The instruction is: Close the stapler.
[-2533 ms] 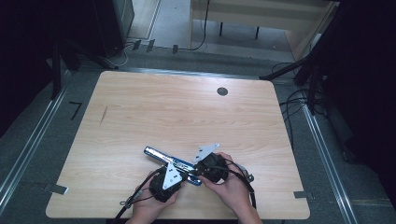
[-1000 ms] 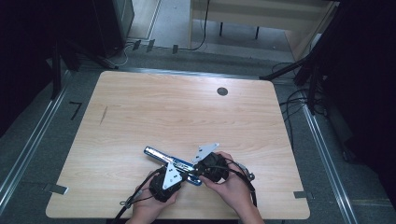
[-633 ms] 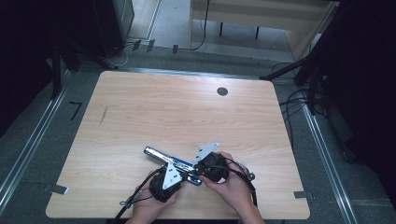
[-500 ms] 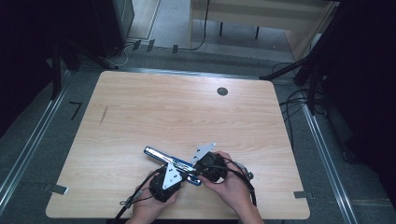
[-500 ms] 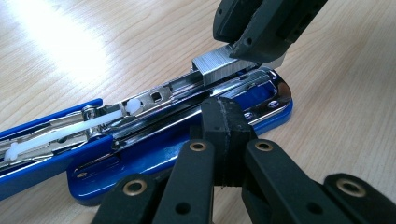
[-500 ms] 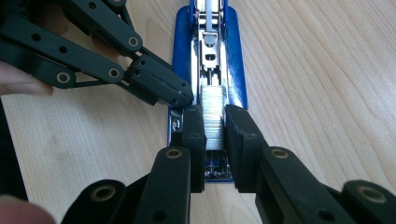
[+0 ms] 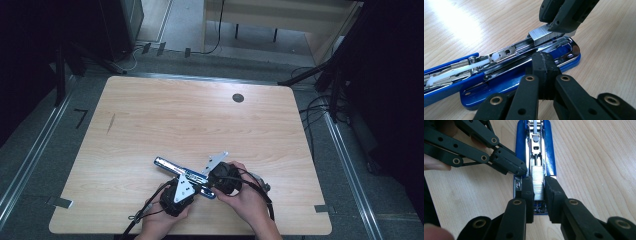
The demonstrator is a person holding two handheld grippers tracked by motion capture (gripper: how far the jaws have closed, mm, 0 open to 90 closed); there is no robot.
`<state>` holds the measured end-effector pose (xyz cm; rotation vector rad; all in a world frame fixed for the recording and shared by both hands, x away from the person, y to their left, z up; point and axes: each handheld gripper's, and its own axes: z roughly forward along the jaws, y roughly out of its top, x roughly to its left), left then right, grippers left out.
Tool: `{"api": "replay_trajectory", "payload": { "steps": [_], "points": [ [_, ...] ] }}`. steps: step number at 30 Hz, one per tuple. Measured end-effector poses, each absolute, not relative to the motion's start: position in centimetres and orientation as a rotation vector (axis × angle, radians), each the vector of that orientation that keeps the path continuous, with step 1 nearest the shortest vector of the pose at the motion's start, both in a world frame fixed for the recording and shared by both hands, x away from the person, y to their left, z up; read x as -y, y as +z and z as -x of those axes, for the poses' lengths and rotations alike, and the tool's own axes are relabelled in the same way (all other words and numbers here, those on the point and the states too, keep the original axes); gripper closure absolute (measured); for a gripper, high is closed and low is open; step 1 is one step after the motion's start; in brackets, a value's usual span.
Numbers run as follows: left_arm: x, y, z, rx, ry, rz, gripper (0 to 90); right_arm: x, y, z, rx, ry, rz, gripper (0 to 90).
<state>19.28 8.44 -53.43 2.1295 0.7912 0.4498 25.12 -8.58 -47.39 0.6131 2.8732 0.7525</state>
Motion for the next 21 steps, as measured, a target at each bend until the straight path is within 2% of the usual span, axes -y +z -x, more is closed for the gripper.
{"api": "replay_trajectory", "payload": {
  "steps": [21],
  "points": [
    [-8.42, -53.44, -19.27, -0.793, 0.449, -2.127, 90.0, 8.40, -47.40, -25.20, -2.887, 0.738, -0.671, 79.7]
  ]
}}
